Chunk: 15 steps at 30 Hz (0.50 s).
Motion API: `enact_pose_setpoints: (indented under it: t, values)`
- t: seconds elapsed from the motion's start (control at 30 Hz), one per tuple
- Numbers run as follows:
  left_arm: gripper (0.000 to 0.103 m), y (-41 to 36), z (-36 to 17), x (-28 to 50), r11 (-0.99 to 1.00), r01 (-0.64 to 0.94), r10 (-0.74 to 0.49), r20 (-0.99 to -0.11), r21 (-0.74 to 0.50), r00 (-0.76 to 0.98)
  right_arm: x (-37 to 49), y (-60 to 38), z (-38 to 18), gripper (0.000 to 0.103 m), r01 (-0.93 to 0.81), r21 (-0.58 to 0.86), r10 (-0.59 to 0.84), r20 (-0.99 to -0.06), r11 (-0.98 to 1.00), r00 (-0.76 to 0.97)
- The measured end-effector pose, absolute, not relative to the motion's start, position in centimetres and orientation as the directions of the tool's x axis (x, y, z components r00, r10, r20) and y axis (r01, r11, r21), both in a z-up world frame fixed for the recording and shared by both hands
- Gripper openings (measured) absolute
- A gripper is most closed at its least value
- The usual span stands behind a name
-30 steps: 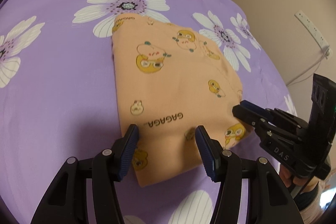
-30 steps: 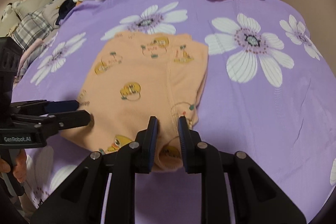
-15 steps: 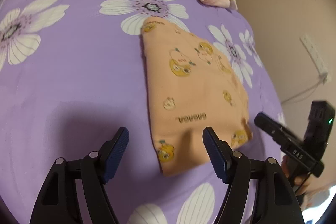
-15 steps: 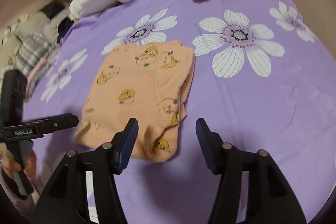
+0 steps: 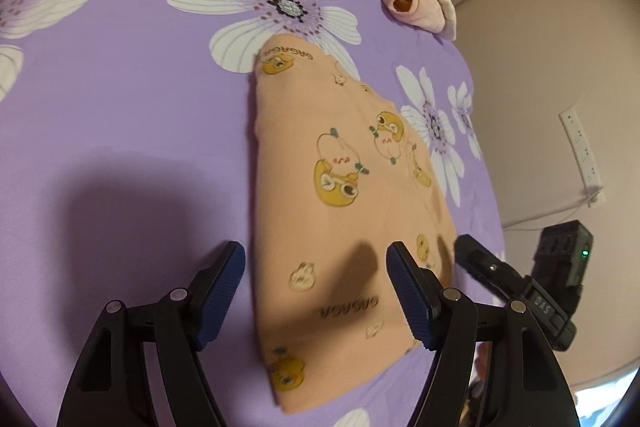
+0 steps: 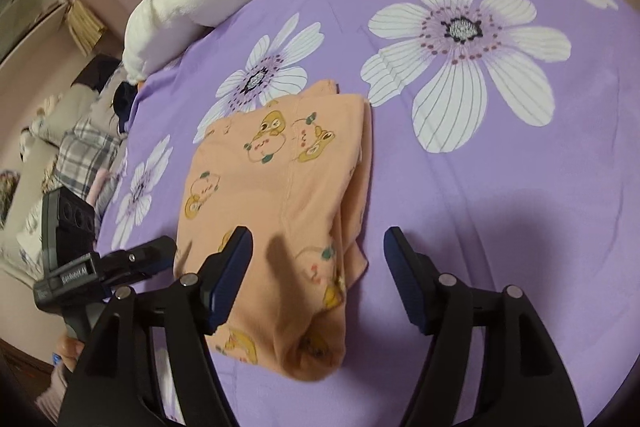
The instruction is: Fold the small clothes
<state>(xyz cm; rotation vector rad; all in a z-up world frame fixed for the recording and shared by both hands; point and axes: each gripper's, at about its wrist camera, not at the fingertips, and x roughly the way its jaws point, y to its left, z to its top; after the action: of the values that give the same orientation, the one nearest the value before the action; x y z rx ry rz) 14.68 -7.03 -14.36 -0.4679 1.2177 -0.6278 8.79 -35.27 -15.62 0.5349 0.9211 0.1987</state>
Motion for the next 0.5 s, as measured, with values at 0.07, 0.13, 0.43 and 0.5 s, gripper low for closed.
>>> enact_pose_setpoints:
  t: [0.07,0.13,0.43,0.5]
  values:
    - [0.072,-7.4,-14.6,15.0,0.734,0.189,-0.679,-0.704,-0.652,0.208,9.5,-35.7,-16.4,0.070,0.080,0.573,0.429,-0.691,0.816,0.582]
    - [0.072,-7.8,-14.8,15.3,0.732,0.191,-0.681,-0.703,-0.654,0.205,10.0,-36.0,-17.1,0.070,0.096,0.610,0.460,-0.682,0.786,0.568]
    - [0.072,-8.2,-15.4,16.7,0.699,0.179,-0.715,-0.670,-0.692,0.202,11.6,-34.9,-18.6,0.056,0.076,0.685,0.550,-0.640,0.724,0.537]
    - [0.072,-8.5,-15.5,16.9,0.693,0.187,-0.721,-0.664,-0.696,0.199,12.1,-34.5,-18.7,0.049,0.072,0.678,0.545,-0.646,0.732,0.535]
